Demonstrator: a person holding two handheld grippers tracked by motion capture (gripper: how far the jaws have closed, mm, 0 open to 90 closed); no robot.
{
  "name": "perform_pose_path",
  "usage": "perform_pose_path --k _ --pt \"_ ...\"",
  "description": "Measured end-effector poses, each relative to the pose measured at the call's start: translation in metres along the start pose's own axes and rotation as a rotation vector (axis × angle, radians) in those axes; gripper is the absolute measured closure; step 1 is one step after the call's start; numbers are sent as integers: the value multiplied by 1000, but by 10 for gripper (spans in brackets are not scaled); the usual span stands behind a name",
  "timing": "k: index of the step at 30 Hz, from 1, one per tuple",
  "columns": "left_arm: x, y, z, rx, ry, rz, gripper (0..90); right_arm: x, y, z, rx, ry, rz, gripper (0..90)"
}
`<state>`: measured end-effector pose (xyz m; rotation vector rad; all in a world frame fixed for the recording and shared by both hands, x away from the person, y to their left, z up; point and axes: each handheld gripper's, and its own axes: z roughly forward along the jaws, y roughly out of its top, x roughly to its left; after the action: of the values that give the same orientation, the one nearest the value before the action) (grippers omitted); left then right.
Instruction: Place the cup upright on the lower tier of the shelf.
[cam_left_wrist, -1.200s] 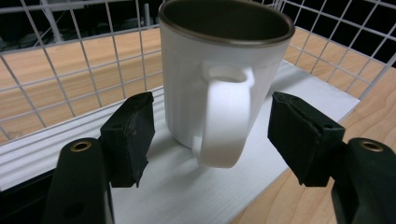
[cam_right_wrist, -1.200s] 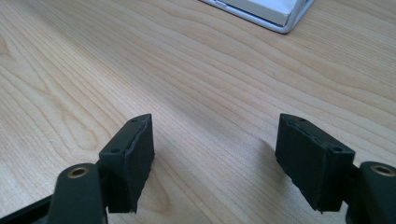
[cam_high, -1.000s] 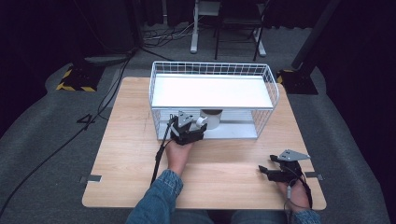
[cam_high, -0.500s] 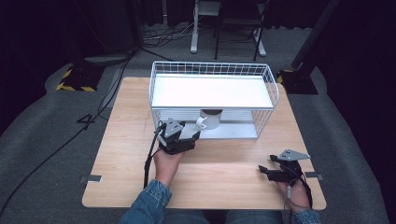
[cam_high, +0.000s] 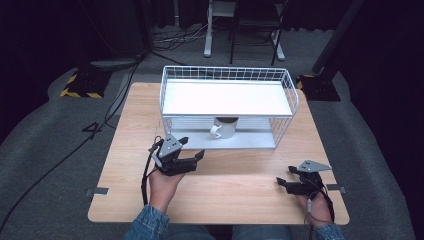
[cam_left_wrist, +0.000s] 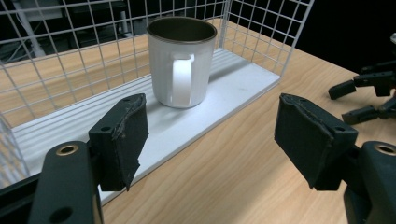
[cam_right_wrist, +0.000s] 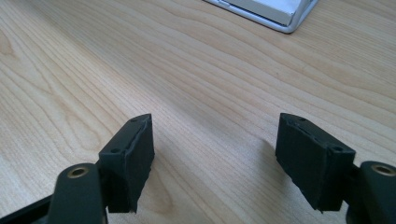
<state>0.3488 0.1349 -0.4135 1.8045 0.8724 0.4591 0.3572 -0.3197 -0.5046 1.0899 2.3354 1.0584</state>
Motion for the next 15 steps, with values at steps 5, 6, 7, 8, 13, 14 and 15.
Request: perform_pose_path --k 5,6,7,8,13,14,15 --pt "-2 -3 -22 19 5 38 256 0 0 1 1 0 -3 281" --pt "-2 -3 -22 19 5 38 254 0 0 1 1 0 -3 281" --pt "-1 -5 -25 24 4 42 254 0 0 1 1 0 -3 281" --pt "0 -6 -28 33 7 49 252 0 0 1 1 0 -3 280" --pt "4 -12 -44 52 14 65 232 0 0 0 1 0 -3 280" --pt "5 -13 -46 53 19 69 222 0 0 0 1 -1 -4 281" --pt "5 -15 -49 56 22 73 222 0 0 0 1 -1 -4 281"
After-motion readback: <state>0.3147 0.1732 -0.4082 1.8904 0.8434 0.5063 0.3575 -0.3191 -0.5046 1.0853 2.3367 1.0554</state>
